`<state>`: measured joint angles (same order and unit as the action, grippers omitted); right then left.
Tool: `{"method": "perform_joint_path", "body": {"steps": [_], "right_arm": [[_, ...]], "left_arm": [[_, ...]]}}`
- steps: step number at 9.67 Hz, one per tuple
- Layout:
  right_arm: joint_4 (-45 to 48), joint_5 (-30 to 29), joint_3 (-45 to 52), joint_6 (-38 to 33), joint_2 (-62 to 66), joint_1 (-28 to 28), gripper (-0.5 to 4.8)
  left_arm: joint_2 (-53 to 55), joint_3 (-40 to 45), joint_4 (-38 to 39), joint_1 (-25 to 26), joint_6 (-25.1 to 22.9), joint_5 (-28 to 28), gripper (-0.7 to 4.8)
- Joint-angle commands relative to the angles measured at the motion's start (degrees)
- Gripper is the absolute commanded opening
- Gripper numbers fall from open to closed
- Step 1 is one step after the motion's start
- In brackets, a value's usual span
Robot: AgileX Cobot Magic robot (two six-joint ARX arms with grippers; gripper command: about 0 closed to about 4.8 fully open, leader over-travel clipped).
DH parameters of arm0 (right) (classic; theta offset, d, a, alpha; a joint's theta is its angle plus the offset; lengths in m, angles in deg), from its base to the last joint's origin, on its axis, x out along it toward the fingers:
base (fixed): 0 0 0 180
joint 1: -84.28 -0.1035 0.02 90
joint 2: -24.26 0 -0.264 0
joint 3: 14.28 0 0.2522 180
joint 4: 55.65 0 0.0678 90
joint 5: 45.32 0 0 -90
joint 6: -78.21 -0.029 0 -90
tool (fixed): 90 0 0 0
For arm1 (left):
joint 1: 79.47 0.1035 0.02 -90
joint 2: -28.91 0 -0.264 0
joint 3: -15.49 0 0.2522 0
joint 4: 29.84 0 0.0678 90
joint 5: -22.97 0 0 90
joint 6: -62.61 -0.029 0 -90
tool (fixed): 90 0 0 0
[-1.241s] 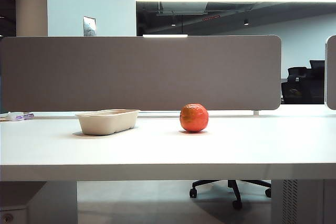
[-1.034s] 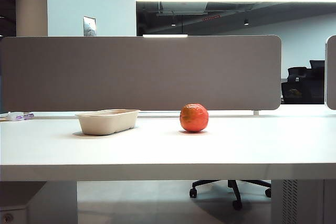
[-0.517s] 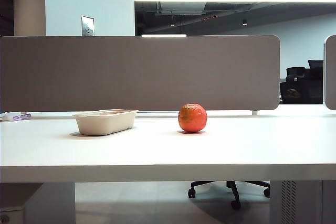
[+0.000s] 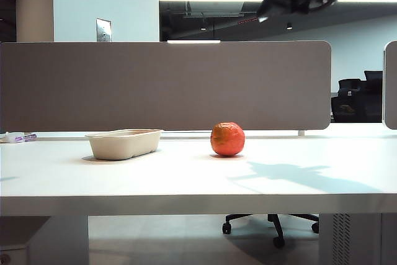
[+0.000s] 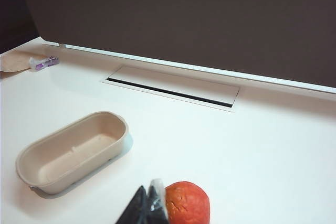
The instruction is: Pick up the orange and place it into the paper lunchbox.
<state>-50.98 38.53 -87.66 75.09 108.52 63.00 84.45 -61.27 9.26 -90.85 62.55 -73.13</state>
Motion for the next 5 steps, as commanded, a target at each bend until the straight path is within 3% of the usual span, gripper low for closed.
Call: {"method": "perform_joint_path", "body": {"steps": [1, 3, 5], "right_arm": [[2.9, -3.9, -0.5, 0.6, 6.1, 0.0, 4.79], [7.1, -4.4, -0.6, 0.8, 9.7, 0.1, 4.79], [10.2, -8.2, -7.8, 3.6, 19.1, 0.4, 4.79]], "left_arm": [[-0.1, -0.3, 1.3, 0.0, -0.6, -0.8, -0.07], [-0.1, -0.3, 1.3, 0.0, -0.6, -0.9, -0.07], [0.0, -0.2, 1.3, 0.0, -0.6, -3.0, -0.07]]}}
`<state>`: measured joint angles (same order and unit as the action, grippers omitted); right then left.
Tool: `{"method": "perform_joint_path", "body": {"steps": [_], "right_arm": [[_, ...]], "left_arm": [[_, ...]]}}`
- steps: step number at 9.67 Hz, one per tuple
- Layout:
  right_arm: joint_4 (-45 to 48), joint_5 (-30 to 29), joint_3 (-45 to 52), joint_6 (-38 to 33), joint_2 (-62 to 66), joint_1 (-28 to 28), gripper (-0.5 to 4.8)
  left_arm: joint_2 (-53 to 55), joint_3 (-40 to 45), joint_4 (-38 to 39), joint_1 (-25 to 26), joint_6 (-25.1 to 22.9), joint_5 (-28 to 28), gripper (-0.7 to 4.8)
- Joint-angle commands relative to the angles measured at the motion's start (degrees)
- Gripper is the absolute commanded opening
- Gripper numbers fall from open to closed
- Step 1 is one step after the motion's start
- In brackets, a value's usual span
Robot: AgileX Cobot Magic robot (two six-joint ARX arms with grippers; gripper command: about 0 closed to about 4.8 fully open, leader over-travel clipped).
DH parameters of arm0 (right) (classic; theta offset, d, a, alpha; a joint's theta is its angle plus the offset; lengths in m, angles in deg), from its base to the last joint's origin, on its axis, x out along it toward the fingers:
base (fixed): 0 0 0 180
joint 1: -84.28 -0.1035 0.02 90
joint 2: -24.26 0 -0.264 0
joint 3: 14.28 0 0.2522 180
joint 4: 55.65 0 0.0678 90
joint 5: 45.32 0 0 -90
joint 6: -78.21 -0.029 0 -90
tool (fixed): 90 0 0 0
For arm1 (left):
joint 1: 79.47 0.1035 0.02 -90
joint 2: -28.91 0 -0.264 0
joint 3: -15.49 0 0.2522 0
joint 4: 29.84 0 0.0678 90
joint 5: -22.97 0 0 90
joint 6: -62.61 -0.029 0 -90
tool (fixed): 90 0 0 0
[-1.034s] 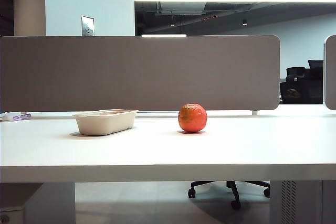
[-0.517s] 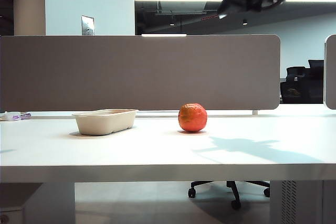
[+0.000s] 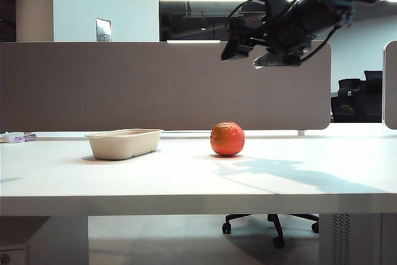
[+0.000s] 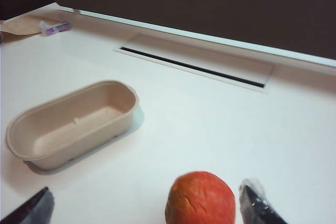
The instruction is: Pick up the orange and place it into the paper lunchbox.
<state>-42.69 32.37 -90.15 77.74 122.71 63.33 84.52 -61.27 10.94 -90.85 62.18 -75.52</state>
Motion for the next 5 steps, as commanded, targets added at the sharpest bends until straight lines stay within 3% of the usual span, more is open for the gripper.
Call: {"method": "perform_joint_path", "body": {"steps": [1, 5], "right_arm": [[1.9, -2.3, -9.2, 1.0, 9.0, 0.4, 4.79], [1.8, -5.7, -23.4, 1.1, 23.9, 3.2, 4.79]], "left_arm": [[-0.1, -0.2, -0.3, 0.0, -0.2, -0.8, -0.07], [0.2, -0.2, 0.3, 0.0, -0.2, -0.8, -0.07]]}}
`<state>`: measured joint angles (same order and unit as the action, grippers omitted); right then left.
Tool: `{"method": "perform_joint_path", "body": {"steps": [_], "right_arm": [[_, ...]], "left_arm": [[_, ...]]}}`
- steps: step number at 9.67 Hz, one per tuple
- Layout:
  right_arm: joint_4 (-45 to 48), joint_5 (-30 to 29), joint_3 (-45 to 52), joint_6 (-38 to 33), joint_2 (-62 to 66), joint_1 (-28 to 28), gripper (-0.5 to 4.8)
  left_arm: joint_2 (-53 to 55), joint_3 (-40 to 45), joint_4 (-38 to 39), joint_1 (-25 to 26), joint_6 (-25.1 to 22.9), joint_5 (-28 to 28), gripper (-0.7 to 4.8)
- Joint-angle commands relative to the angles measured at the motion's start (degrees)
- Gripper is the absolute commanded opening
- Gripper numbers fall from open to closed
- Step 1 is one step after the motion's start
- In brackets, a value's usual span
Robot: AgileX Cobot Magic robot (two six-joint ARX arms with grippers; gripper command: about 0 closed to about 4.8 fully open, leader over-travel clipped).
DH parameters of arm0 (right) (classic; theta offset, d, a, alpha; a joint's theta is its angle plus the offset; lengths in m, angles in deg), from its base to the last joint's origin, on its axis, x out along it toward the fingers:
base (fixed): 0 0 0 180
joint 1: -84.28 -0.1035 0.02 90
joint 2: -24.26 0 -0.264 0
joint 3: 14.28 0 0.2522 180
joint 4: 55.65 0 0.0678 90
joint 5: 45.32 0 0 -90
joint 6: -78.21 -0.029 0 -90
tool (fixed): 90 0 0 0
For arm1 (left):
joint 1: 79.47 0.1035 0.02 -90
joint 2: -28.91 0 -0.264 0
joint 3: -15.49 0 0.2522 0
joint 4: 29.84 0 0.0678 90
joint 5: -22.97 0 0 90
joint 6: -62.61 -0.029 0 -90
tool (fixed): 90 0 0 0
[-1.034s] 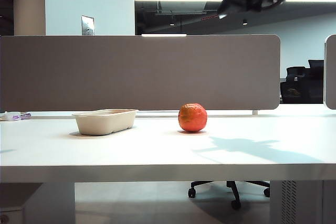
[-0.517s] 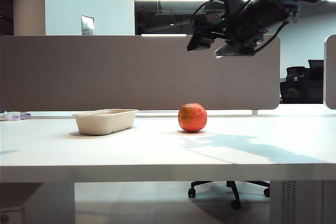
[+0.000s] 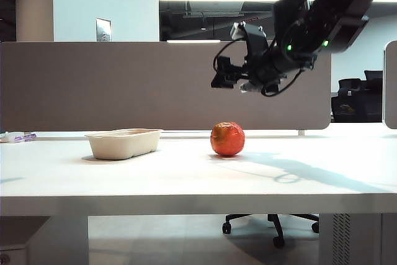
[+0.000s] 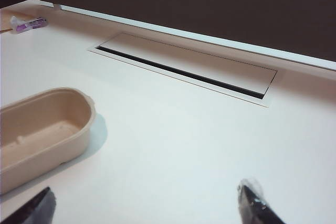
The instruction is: Pick up the orange and place it into the paper lunchbox.
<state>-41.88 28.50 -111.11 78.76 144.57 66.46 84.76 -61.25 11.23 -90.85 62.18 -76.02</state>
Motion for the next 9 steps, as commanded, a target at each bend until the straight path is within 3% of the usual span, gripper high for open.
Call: {"method": "perform_joint_path", "body": {"steps": [1, 9], "right_arm": [[0.5, -2.0, -3.4, -0.2, 4.0, 0.0, 4.79], [-2.0, -1.5, -3.5, 1.3, 11.0, 0.0, 4.79]], "left_arm": [[0.0, -0.2, 0.0, 0.0, -0.2, -0.3, -0.07], [0.4, -0.2, 0.0, 0.0, -0.2, -0.3, -0.07]]}}
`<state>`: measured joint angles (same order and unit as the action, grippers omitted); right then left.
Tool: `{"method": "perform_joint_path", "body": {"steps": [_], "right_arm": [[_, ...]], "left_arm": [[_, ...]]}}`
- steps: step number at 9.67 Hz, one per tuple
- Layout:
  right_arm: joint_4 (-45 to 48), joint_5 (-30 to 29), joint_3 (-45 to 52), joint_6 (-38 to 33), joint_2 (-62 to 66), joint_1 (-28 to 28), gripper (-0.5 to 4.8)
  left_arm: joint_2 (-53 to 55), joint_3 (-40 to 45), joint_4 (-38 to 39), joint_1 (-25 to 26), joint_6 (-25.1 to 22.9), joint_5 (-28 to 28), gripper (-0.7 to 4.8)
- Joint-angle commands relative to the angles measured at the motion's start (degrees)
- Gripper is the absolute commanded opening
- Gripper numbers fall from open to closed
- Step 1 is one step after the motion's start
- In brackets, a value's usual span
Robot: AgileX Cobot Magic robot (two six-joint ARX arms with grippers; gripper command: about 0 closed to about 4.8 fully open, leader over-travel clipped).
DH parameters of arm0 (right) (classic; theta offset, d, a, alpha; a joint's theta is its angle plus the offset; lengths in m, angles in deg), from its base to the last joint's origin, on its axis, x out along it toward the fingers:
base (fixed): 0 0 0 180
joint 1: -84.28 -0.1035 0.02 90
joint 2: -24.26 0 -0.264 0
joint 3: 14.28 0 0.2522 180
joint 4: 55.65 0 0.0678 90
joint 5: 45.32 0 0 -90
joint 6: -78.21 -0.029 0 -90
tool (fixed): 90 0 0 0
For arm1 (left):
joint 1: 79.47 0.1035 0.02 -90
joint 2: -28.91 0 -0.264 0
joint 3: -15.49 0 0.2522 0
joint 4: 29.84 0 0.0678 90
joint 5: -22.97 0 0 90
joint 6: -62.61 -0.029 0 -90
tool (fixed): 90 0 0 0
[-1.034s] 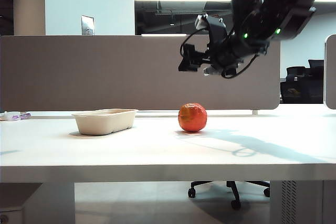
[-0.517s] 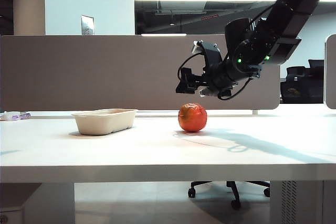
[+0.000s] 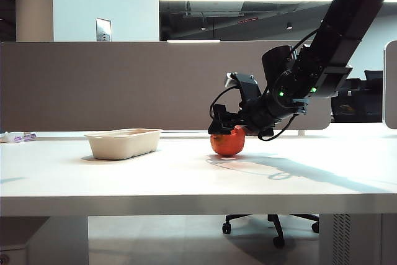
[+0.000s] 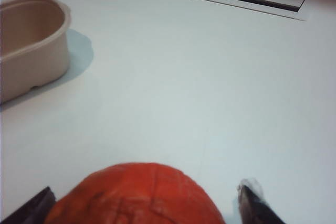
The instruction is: Pick up the orange and place it into the paper lunchbox.
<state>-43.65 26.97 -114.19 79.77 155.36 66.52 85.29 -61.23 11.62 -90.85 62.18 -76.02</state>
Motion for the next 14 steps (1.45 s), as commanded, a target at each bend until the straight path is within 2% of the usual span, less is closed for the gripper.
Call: {"method": "perform_joint_path", "body": {"steps": [1, 2, 3, 6, 7, 10, 11, 12, 14], "right_arm": [[-0.2, 0.0, -0.4, 0.5, 0.3, -0.1, 4.79], [-0.5, 0.0, -0.4, 0.7, 0.3, -0.1, 3.06], [-0.5, 0.0, -0.4, 1.7, 0.3, -0.1, 2.64], [-0.1, 0.0, -0.8, 1.7, 0.0, 0.0, 2.65], [-0.4, -0.3, -6.3, 1.5, -0.7, -1.6, 2.64], [-0.4, -0.3, -9.6, 1.5, -0.7, -3.3, 2.65], [-0.5, -0.3, -11.4, 1.5, -0.7, -4.6, 2.64], [-0.3, 0.3, -18.5, 1.5, 2.8, -11.6, 2.64], [-1.2, 1.3, -25.5, 1.4, 7.5, -14.4, 2.64]], "left_arm": [[0.0, -0.3, -0.3, 0.0, -0.2, -0.3, -0.07], [0.2, -0.3, -0.3, 0.0, -0.2, -0.3, -0.07], [0.3, -0.3, -0.3, 0.0, -0.2, -0.3, -0.07], [0.3, -0.3, -0.3, 0.0, -0.3, -0.3, -0.07], [0.3, -0.3, 2.9, 0.0, -2.2, -0.1, -0.07], [0.3, -0.3, 4.5, 0.0, -2.2, -0.2, -0.07], [0.3, -0.3, 4.8, 0.0, -2.2, -0.2, -0.07], [0.3, -0.3, 4.0, 0.0, -2.2, -0.3, -0.07], [0.3, -0.3, 3.5, 0.0, -2.2, -0.3, -0.07]]}}
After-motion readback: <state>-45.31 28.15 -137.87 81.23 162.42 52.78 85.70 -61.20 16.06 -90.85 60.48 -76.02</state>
